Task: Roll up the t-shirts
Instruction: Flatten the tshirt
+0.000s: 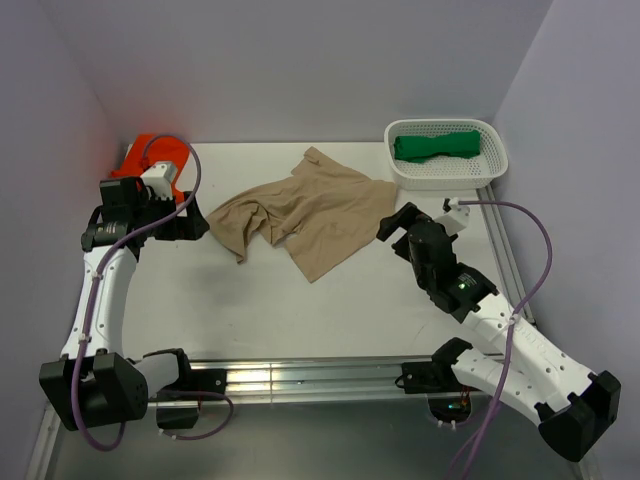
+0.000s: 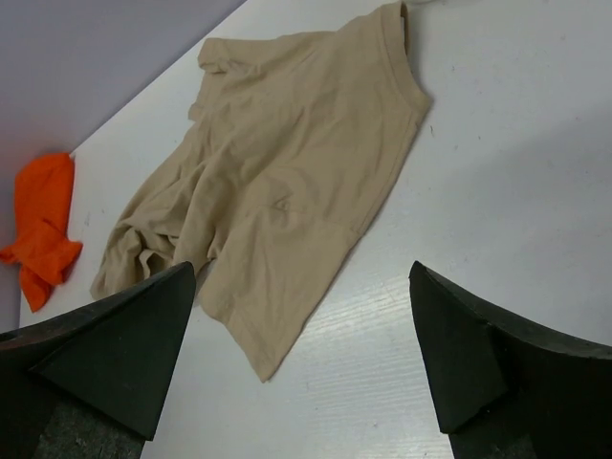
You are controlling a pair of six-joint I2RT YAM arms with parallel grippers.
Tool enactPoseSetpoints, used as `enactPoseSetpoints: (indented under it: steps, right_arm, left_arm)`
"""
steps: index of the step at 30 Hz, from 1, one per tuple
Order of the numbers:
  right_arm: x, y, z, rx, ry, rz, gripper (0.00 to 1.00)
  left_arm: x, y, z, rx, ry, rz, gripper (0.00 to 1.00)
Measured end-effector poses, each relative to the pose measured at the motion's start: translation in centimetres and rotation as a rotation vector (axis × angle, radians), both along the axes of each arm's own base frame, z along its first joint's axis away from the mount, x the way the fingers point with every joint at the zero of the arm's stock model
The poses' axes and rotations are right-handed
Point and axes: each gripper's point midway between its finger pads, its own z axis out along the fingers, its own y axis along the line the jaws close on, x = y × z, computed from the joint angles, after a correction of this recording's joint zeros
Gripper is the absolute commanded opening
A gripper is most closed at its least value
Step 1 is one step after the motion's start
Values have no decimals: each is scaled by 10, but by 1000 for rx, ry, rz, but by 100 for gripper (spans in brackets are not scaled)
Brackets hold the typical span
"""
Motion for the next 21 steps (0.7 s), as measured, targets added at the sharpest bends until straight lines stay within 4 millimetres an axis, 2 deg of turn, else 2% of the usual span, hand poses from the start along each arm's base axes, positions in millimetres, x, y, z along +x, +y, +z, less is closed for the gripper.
enactPoseSetpoints:
  steps: [11,14,16,20,21]
  right_arm:
    - [1,3,-5,-4,18,14,100]
    - [2,6,-15,-21,51,20,98]
    - [4,12,-29,-37,96,38,94]
    - [8,25,-67,-71,214,71,88]
    - [9,27,-77,-79,245,77,87]
  left_arm:
    - [0,-1,0,-5,0,-6,99]
    - [-1,-3,-5,-8,12,-20,97]
    - [0,-5,-11,-5,29,-34,94]
    - [5,-24,-51,28,144,-126,88]
    - [4,-32,-64,37,179,-155,84]
